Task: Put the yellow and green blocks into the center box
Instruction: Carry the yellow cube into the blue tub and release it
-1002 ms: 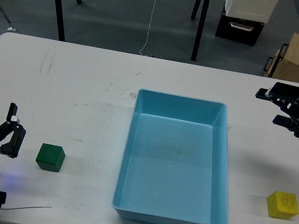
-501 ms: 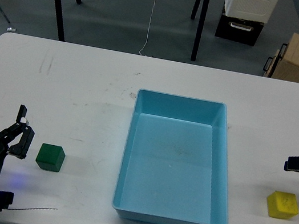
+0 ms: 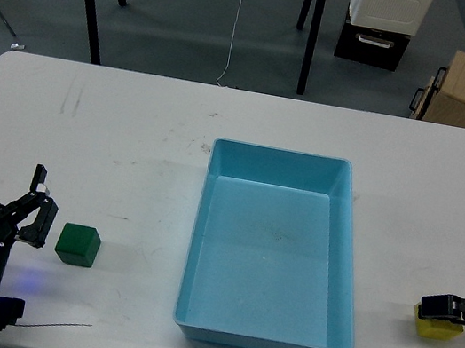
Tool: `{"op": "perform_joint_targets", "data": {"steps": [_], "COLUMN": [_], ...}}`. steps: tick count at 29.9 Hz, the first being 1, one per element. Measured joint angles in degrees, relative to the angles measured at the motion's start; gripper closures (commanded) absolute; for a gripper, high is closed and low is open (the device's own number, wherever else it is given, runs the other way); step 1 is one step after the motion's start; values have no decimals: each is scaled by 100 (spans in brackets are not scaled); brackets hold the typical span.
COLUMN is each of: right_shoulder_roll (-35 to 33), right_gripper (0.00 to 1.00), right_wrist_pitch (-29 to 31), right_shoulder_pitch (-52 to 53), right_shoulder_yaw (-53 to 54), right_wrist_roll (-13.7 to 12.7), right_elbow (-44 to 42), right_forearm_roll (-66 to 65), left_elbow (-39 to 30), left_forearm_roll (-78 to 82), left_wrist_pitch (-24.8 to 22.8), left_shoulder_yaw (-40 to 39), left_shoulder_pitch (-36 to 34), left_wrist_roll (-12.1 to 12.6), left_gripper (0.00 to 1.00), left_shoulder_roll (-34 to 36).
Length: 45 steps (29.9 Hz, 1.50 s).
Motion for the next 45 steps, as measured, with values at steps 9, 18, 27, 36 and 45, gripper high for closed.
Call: {"op": "perform_joint_targets", "data": {"steps": [9, 18, 27, 36, 45], "right_shoulder_roll": [247, 341, 108, 2050, 3034], "right_gripper": [75, 100, 100, 75, 0], "right_wrist_pitch": [0, -170, -88, -5, -251], "right_shoulder_pitch": [-86, -120, 370, 2236, 2133], "right_shoulder_yaw": [6, 150, 1329, -59, -672], "right_wrist_roll": [14, -2, 7, -2, -4], "right_elbow": [-44, -41, 599, 132, -580], "right_forearm_roll": [-9, -12, 455, 1846, 1851], "left_elbow": [75, 96, 96, 96, 93], "left_forearm_roll": [10, 11, 11, 11, 11], "left_wrist_pitch": [0, 0, 0, 0, 0], "left_shoulder_yaw": [29, 38, 38, 38, 30], "left_shoulder_pitch": [6, 0, 4, 7, -19], "left_wrist_roll": [-6, -15, -15, -23, -32], "left_gripper": [0, 0, 0, 0, 0], "left_shoulder_roll": [-2, -4, -5, -9, -10]}}
